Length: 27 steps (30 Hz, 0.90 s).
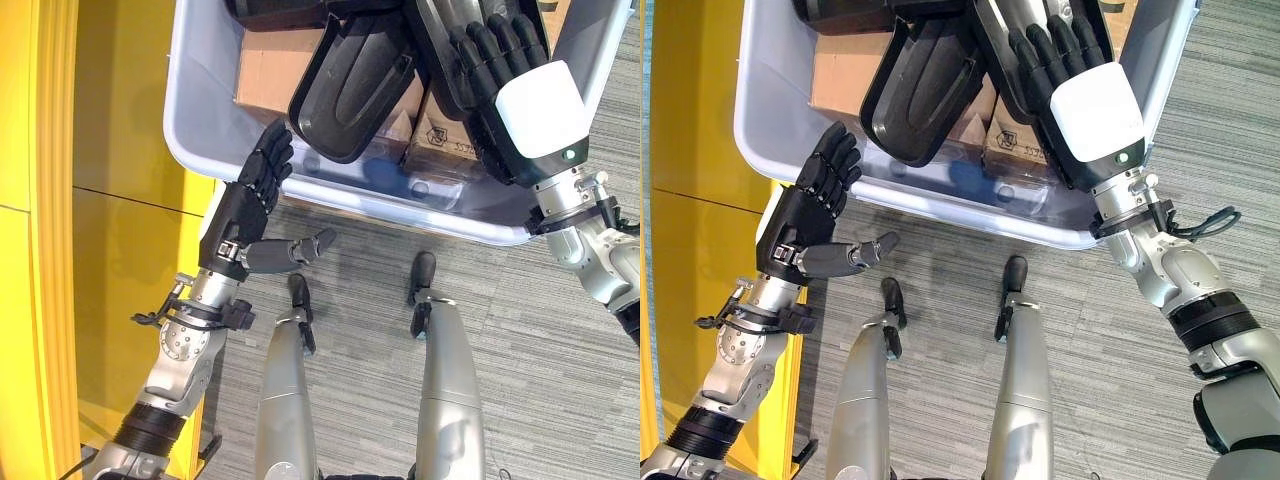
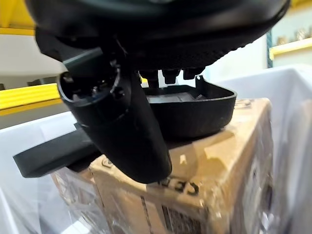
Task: Move parts from the plastic box to the shelf.
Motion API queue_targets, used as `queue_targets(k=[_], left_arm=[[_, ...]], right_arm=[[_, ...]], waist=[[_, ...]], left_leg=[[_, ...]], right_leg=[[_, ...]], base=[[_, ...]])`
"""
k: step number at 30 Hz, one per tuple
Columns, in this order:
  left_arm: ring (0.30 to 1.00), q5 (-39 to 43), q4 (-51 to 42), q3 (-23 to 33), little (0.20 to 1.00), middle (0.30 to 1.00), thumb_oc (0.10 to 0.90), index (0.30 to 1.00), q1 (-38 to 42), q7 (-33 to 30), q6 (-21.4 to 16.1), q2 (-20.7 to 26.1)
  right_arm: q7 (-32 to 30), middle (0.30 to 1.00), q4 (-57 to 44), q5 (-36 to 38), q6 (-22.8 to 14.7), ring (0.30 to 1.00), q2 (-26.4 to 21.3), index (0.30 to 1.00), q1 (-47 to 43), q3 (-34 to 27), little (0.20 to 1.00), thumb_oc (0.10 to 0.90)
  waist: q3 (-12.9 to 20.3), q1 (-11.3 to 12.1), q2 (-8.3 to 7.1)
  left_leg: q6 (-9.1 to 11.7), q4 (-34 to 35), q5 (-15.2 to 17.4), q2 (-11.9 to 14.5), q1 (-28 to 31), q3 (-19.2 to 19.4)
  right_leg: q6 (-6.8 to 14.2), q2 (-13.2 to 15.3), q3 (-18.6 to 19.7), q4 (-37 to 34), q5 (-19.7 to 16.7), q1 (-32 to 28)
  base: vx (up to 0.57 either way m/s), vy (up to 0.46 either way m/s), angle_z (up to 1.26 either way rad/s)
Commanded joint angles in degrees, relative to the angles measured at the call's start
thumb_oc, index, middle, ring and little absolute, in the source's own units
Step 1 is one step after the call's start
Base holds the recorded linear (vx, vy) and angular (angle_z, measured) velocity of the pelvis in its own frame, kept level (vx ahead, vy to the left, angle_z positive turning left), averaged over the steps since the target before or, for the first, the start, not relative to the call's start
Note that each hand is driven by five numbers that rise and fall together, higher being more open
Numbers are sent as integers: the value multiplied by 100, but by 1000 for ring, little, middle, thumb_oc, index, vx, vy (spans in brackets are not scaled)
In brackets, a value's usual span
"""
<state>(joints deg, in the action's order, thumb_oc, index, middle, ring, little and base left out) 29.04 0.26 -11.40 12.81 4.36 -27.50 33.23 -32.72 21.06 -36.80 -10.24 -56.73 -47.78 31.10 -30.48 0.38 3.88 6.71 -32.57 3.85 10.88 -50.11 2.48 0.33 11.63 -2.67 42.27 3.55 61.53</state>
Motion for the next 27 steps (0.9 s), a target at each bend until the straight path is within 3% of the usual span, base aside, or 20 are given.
queue_targets(k=[1, 6, 10, 13, 18, 20, 21, 22, 23, 24, 25, 27], left_arm=[[1000, 207, -493, 86, 1000, 1000, 900, 1000, -113, 36, -346, 394], [1000, 191, -484, 80, 1000, 1000, 900, 1000, -118, 35, -364, 417], [1000, 203, -485, 108, 1000, 1000, 900, 1000, -86, 62, -277, 437], [1000, 163, -493, 99, 1000, 1000, 900, 1000, -72, 58, -228, 435], [1000, 183, -520, 155, 1000, 1000, 900, 1000, -107, 125, -142, 429], [1000, 208, -534, 193, 1000, 1000, 900, 1000, -124, 169, -105, 451], [1000, 206, -541, 202, 1000, 1000, 900, 1000, -122, 174, -88, 452], [1000, 207, -561, 216, 1000, 1000, 900, 1000, -113, 193, -44, 460], [1000, 192, -573, 228, 1000, 1000, 900, 1000, -104, 211, -4, 462], [1000, 207, -574, 233, 1000, 1000, 900, 1000, -107, 224, 0, 469], [1000, 227, -572, 221, 1000, 1000, 900, 1000, -90, 238, 17, 480], [1000, 231, -555, 227, 1000, 1000, 900, 1000, -78, 271, 22, 483]], right_arm=[[753, 1000, 465, 400, 478, 1000, -65, 1000, -393, 251, 1000, 900], [1219, 1000, 530, 723, 723, 1000, -69, 1000, -525, 457, 1000, 900], [1987, 1000, 699, 1315, 1049, 1000, -36, 1000, -672, 584, 1000, 900], [2039, 1000, 812, 1479, 1098, 1000, 17, 1000, -749, 597, 1000, 900], [3199, 1000, 1034, 1816, 1431, 1000, 42, 1000, -853, 672, 1000, 900], [3802, 753, 1134, 2017, 1689, 753, 42, 753, -876, 719, 753, 724], [3852, 734, 1147, 2029, 1704, 734, 34, 734, -882, 730, 734, 710], [3971, 660, 1213, 2139, 1809, 660, 29, 660, -902, 752, 660, 657], [4011, 448, 1336, 2203, 1827, 448, 48, 448, -922, 777, 448, 506], [3983, 396, 1385, 2220, 1815, 396, 49, 396, -930, 780, 396, 469], [4024, 300, 1547, 2311, 1788, 300, 74, 300, -991, 801, 300, 400], [4078, 300, 1628, 2307, 1776, 300, 100, 300, -1053, 812, 300, 400]], waist=[[68, 136, 47], [68, 150, 8], [68, 166, -32], [68, 179, -39], [68, 207, -61], [68, 220, -75], [68, 222, -82], [68, 229, -90], [68, 242, -98], [68, 247, -99], [68, 264, -104], [68, 271, -105]], left_leg=[[-440, -94, 269, -280, -427, -351], [-446, -92, 256, -255, -440, -352], [-452, -94, 255, -249, -437, -362], [-449, -83, 247, -239, -438, -362], [-443, -85, 243, -229, -447, -367], [-449, -105, 251, -227, -451, -374], [-449, -100, 249, -228, -448, -374], [-451, -95, 243, -232, -443, -376], [-455, -104, 243, -229, -448, -383], [-455, -108, 242, -228, -451, -384], [-459, -110, 244, -228, -447, -390], [-454, -94, 238, -221, -437, -388]], right_leg=[[-144, -194, -190, 700, 1360, -373], [-167, -205, -225, 727, 1366, -351], [-190, -225, -250, 753, 1378, -349], [-199, -228, -262, 755, 1380, -350], [-229, -225, -293, 799, 1403, -334], [-244, -222, -304, 819, 1412, -336], [-244, -223, -310, 821, 1413, -337], [-250, -224, -317, 824, 1413, -340], [-257, -221, -327, 832, 1413, -341], [-258, -219, -333, 839, 1413, -340], [-260, -217, -344, 843, 1412, -346], [-258, -214, -355, 830, 1411, -360]], base=[[12, -33, -1], [6, -13, 0], [12, -16, -1], [7, -10, -1], [12, -9, -1], [19, -16, -1], [31, -36, -3], [29, -35, -2], [31, -34, -2], [34, -35, 0], [0, 0, 0], [0, 0, 0]])
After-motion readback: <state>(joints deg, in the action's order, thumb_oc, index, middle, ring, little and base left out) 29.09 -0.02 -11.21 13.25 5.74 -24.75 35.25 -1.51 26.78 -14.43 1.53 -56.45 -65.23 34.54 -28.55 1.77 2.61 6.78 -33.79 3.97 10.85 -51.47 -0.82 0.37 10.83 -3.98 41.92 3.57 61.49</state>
